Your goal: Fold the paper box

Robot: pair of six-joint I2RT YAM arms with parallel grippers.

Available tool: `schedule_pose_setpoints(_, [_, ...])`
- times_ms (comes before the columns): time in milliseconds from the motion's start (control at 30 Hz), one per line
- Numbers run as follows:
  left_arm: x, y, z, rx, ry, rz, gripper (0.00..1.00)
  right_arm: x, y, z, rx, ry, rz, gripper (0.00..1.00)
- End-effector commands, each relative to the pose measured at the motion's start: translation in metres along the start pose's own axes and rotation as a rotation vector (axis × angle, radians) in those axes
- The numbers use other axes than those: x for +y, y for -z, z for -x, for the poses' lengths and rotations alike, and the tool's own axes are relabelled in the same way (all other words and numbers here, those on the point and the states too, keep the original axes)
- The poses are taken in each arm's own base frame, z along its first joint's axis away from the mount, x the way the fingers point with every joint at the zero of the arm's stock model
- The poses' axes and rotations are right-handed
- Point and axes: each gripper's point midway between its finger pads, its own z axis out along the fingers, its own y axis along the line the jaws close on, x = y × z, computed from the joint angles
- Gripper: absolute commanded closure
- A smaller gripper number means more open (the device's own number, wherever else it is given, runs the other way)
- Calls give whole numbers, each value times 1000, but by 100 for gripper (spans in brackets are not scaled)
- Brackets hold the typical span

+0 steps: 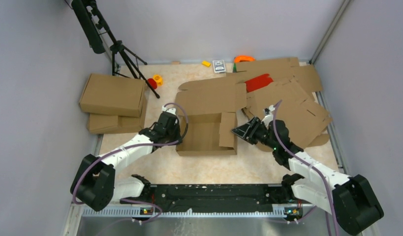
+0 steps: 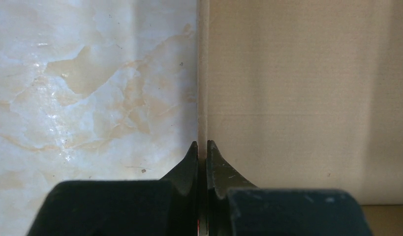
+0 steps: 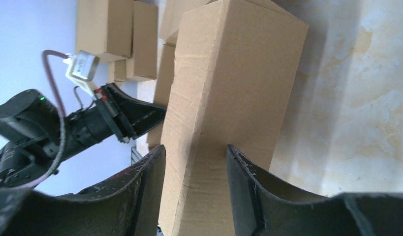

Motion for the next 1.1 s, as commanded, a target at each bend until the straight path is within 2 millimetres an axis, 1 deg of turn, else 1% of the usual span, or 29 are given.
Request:
schedule_pose_setpoints(0, [-22,1,10,-31,20,-96,100,-3,-6,-10,96,34,-59,53])
schedule_pose_setpoints(33, [-20,0,10,-32,17,-86,100,-6,-8,-10,115,53,-92,53])
schedule_pose_setpoints(133, [-16,0,9,-32,4,-62,100,-27,-10,-13,169,127,-213,53])
schedule_pose_setpoints(167, [-15,1,9,-31,1,-60,100,-34,-8,-15,187,148,-258,53])
schedule_pose_setpoints(233, [-9,0,12,-50,-1,-28,100,-41,-6,-14,200,188,-316,53])
schedule_pose_setpoints(333, [-8,1,13,-56,-5,-23,100,-48,-5,-17,227,234,-377,54])
schedule_pose_setpoints(500, [-8,0,12,-58,-20,-12,100,-54,-10,-21,257,324,-469,56])
schedule_pose_setpoints(600, [-6,1,12,-64,-23,8,100,-61,-11,-25,289,381,-547,57])
schedule_pose_setpoints(633, [-4,1,12,-66,-24,16,100,-66,-11,-23,283,405,-587,57])
schedule_pose_setpoints(700, [-4,2,12,-75,-26,24,100,-72,-10,-24,300,442,-645,56])
schedule_pose_setpoints(833, [0,4,13,-91,-24,49,100,-82,-10,-22,300,483,-724,56])
schedule_pose_setpoints(900, [3,5,13,-97,-20,60,100,-85,-10,-19,289,499,-750,60])
schedule_pose_setpoints(1067, [9,8,15,-118,-10,98,100,-92,-6,-12,284,527,-817,76])
